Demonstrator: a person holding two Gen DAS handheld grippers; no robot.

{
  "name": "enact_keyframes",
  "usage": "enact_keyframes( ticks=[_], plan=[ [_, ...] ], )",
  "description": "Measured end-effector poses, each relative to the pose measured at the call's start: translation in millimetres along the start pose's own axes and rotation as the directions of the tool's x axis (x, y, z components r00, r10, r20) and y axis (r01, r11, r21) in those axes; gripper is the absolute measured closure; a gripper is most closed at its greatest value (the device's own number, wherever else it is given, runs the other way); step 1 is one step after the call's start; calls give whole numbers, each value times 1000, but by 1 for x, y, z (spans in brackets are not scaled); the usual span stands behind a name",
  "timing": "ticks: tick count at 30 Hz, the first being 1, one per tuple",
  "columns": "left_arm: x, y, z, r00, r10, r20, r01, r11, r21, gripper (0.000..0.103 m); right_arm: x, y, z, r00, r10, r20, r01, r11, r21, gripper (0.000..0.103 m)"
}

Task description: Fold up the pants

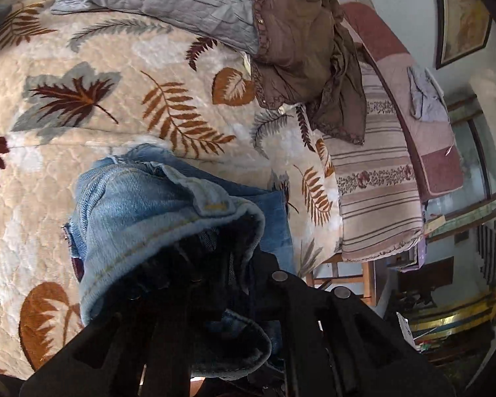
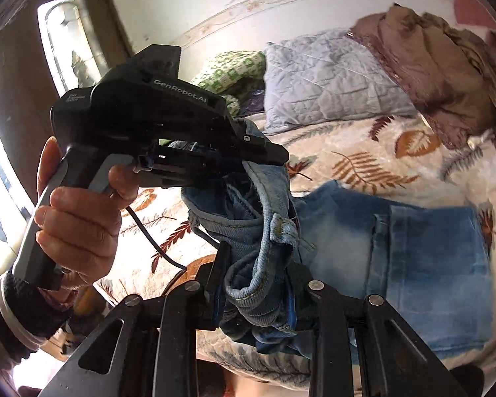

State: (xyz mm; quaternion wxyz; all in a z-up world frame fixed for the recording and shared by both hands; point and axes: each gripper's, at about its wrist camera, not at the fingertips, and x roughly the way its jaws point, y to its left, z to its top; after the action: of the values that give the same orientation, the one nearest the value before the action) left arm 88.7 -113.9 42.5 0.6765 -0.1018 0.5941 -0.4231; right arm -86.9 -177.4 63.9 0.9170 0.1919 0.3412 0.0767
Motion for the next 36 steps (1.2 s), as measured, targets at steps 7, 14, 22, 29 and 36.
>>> enact_keyframes(
  ticks=[7, 14, 22, 29, 36],
  plan=[
    [105, -49, 3, 961, 172, -216, -149, 982, 117, 93, -4, -110, -38, 996, 36, -77, 1, 904, 428, 73],
    [69, -85, 4, 975, 68, -211, -38, 989, 141, 69, -11, -133, -49, 995, 47, -91, 5, 870, 493, 53],
    [-24, -37, 7, 992, 122, 24, -123, 988, 91, 34, -66, -159, -54, 999, -35, -6, 33, 842, 538, 50],
    [-3, 67, -21, 1000, 24, 8, -21, 969, -247, 34, -60, -150, -2, 996, 75, 54, -91, 883, 461, 48],
    [28, 79, -31, 1000, 5, -5, -6, 940, -340, 45, 11, -109, 49, 997, -5, -77, 22, 973, 232, 75]
  ],
)
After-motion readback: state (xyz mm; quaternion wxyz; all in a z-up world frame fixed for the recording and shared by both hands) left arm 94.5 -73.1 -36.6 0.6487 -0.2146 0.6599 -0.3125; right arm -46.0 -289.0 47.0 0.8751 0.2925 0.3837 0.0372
